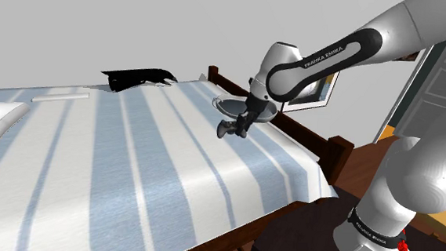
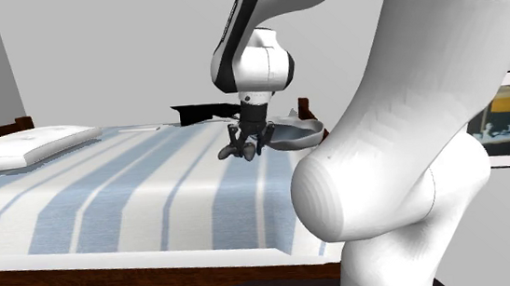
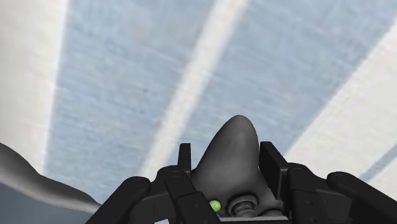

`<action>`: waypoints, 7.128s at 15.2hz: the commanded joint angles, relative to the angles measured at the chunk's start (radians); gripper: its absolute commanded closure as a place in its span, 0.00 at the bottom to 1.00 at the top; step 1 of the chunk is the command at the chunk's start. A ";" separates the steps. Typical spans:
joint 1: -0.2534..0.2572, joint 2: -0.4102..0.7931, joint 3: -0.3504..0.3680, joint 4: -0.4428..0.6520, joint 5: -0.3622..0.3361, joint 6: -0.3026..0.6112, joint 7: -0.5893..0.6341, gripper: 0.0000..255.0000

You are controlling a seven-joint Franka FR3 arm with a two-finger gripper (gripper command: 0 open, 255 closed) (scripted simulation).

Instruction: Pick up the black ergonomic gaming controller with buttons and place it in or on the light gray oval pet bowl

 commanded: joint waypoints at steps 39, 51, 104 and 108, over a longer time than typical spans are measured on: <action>-0.083 0.023 -0.171 0.449 -0.022 -0.447 -0.198 1.00; -0.109 0.133 -0.233 0.462 0.019 -0.366 -0.317 1.00; -0.009 0.339 -0.241 0.520 -0.234 -0.272 0.522 0.00; -0.009 0.339 -0.241 0.520 -0.234 -0.272 0.522 0.00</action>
